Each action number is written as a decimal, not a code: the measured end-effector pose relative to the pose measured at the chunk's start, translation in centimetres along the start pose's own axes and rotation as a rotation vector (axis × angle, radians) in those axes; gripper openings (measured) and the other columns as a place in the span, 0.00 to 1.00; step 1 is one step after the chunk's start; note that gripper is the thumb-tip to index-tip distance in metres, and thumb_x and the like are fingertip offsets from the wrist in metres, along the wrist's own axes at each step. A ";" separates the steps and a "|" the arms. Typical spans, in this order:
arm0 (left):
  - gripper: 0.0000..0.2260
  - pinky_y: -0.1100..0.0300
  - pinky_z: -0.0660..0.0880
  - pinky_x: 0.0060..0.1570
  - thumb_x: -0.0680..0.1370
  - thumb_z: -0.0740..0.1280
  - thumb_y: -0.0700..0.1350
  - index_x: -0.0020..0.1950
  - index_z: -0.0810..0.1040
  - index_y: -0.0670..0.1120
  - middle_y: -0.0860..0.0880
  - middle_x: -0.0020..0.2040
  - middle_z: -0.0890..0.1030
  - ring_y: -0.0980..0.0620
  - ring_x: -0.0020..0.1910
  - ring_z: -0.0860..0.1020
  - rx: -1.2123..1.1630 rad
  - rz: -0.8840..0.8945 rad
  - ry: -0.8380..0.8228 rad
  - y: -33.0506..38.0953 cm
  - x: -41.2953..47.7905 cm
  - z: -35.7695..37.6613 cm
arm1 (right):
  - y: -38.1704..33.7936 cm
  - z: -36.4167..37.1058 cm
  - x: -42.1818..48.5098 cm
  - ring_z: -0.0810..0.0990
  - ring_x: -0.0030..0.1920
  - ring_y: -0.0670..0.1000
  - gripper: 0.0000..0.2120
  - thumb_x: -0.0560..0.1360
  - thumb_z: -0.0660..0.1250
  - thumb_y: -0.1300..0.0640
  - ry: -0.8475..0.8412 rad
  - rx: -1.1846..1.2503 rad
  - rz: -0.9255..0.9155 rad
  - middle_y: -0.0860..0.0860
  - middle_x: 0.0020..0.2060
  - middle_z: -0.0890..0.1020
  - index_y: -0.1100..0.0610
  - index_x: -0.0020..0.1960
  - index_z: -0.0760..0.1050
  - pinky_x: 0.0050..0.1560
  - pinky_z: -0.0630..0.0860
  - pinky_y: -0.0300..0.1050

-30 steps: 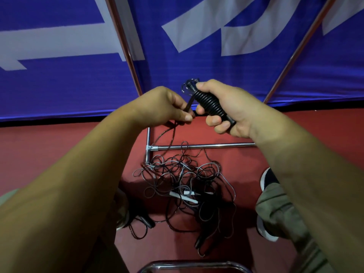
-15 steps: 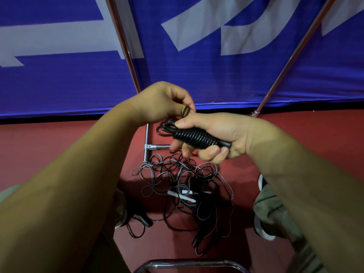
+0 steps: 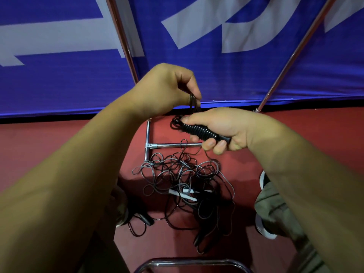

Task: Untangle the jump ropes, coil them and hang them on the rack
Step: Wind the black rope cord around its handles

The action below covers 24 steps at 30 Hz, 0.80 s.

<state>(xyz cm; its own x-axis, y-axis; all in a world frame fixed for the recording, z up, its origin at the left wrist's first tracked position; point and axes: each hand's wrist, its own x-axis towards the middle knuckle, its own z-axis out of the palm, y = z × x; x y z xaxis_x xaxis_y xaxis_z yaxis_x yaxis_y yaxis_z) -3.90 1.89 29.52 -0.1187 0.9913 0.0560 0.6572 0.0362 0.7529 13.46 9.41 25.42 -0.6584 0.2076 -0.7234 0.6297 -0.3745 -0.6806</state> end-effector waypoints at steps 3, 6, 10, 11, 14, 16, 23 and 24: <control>0.08 0.59 0.79 0.55 0.73 0.77 0.36 0.45 0.86 0.49 0.55 0.46 0.85 0.58 0.49 0.84 0.203 0.089 0.024 -0.1 0.1 -0.4 | -0.1 0.0 0.7 0.67 0.26 0.46 0.14 0.82 0.70 0.43 0.165 0.088 -0.059 0.51 0.37 0.77 0.54 0.55 0.74 0.22 0.57 0.33; 0.08 0.64 0.77 0.53 0.74 0.76 0.38 0.48 0.86 0.51 0.56 0.48 0.84 0.59 0.49 0.82 0.331 0.157 -0.006 -0.2 0.0 -0.8 | -0.1 -0.2 1.1 0.68 0.27 0.46 0.12 0.80 0.72 0.47 0.246 0.159 -0.104 0.51 0.39 0.77 0.54 0.53 0.74 0.23 0.58 0.35; 0.09 0.71 0.74 0.53 0.77 0.75 0.42 0.55 0.87 0.52 0.58 0.50 0.83 0.60 0.51 0.80 0.431 0.163 -0.067 -0.4 -0.4 -1.5 | -0.5 -1.0 0.6 0.68 0.28 0.47 0.10 0.78 0.68 0.48 0.231 0.253 -0.155 0.52 0.39 0.76 0.53 0.51 0.74 0.25 0.57 0.34; 0.09 0.74 0.72 0.50 0.77 0.76 0.43 0.56 0.87 0.53 0.58 0.49 0.83 0.60 0.50 0.80 0.441 0.144 -0.069 -0.5 -0.5 -1.6 | -0.6 -1.2 0.5 0.68 0.28 0.47 0.13 0.78 0.67 0.44 0.220 0.264 -0.169 0.51 0.39 0.76 0.53 0.53 0.74 0.26 0.57 0.34; 0.09 0.74 0.73 0.46 0.75 0.80 0.45 0.54 0.88 0.53 0.58 0.46 0.86 0.61 0.48 0.82 0.400 0.058 -0.076 -0.4 -0.7 -1.5 | -0.9 -0.9 0.5 0.68 0.28 0.48 0.26 0.76 0.66 0.28 0.250 0.275 -0.195 0.51 0.36 0.76 0.52 0.55 0.77 0.25 0.58 0.35; 0.10 0.71 0.76 0.46 0.72 0.82 0.45 0.52 0.87 0.52 0.59 0.43 0.86 0.63 0.46 0.82 0.382 -0.013 -0.087 -0.2 -0.7 -1.1 | -0.9 -0.5 0.9 0.69 0.27 0.47 0.28 0.77 0.66 0.26 0.304 0.262 -0.216 0.51 0.37 0.78 0.51 0.56 0.79 0.25 0.59 0.36; 0.09 0.52 0.80 0.44 0.77 0.77 0.52 0.47 0.85 0.48 0.48 0.40 0.85 0.48 0.41 0.83 0.362 -0.291 -0.084 -0.4 -0.6 1.0 | -1.1 0.4 1.6 0.71 0.26 0.49 0.20 0.83 0.65 0.36 0.466 0.244 -0.350 0.54 0.42 0.78 0.52 0.58 0.79 0.27 0.62 0.38; 0.10 0.52 0.81 0.44 0.78 0.76 0.53 0.45 0.85 0.47 0.46 0.39 0.85 0.47 0.39 0.83 0.320 -0.340 -0.080 -0.6 -0.7 1.2 | -1.1 0.5 1.6 0.71 0.26 0.49 0.19 0.83 0.65 0.36 0.486 0.230 -0.372 0.54 0.42 0.78 0.52 0.59 0.79 0.27 0.62 0.39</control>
<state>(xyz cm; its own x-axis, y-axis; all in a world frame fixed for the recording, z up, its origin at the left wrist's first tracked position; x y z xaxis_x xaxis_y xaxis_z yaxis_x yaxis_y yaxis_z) -3.36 1.35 28.22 -0.3176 0.9228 -0.2182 0.7891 0.3848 0.4789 11.57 9.69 25.08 -0.5202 0.7251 -0.4511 0.2563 -0.3713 -0.8924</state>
